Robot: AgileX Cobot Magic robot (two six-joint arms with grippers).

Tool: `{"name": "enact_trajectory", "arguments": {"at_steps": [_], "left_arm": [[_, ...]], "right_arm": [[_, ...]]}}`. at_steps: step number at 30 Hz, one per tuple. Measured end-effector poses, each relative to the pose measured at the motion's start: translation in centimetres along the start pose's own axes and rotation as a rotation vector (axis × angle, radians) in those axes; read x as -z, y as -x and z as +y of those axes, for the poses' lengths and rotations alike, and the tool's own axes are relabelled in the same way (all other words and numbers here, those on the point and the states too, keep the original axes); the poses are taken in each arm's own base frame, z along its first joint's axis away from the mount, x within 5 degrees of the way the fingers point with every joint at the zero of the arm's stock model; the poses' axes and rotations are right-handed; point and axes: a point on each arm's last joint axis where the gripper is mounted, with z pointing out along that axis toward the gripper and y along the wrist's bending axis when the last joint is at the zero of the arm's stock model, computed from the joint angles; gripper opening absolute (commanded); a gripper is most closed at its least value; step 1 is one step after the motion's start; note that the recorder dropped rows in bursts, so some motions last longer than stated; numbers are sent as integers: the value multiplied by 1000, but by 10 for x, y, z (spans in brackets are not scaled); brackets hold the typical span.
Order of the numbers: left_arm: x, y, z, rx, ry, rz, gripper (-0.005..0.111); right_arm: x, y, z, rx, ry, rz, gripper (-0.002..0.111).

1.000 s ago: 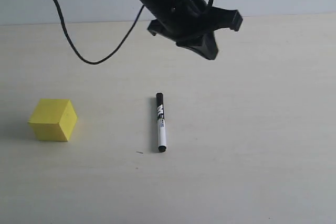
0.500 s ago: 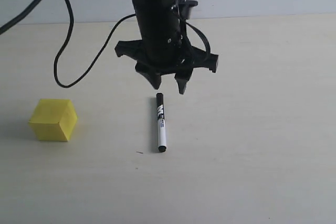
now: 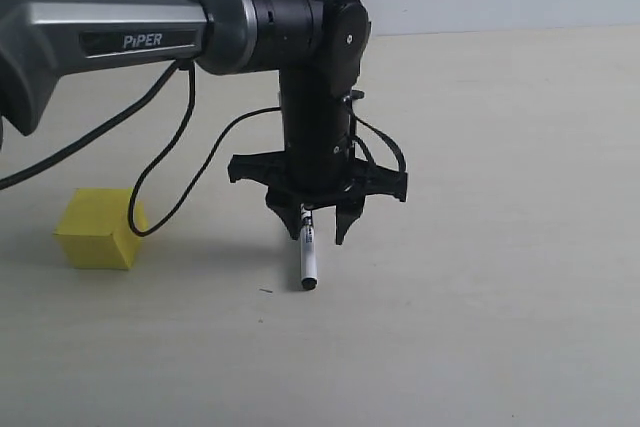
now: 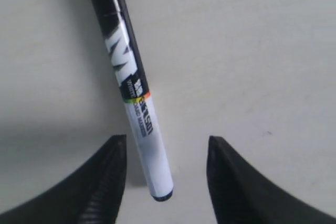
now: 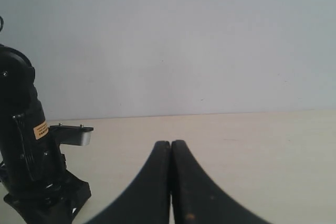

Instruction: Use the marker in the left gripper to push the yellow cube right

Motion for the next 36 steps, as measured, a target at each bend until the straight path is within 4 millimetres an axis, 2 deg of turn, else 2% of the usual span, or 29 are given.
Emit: {"name": "enact_trajectory", "arguments": {"at_steps": [5, 14, 25, 36], "left_arm": [[-7, 2, -1, 35, 3, 3, 47], [-7, 5, 6, 76, 72, -37, 47], [-7, 6, 6, 94, 76, -43, 47], [-21, 5, 8, 97, 90, -23, 47]], "right_arm": [[0, 0, 0, 0, 0, 0, 0], [0, 0, 0, 0, 0, 0, 0], [0, 0, 0, 0, 0, 0, 0], [0, 0, 0, 0, 0, 0, 0]]}}
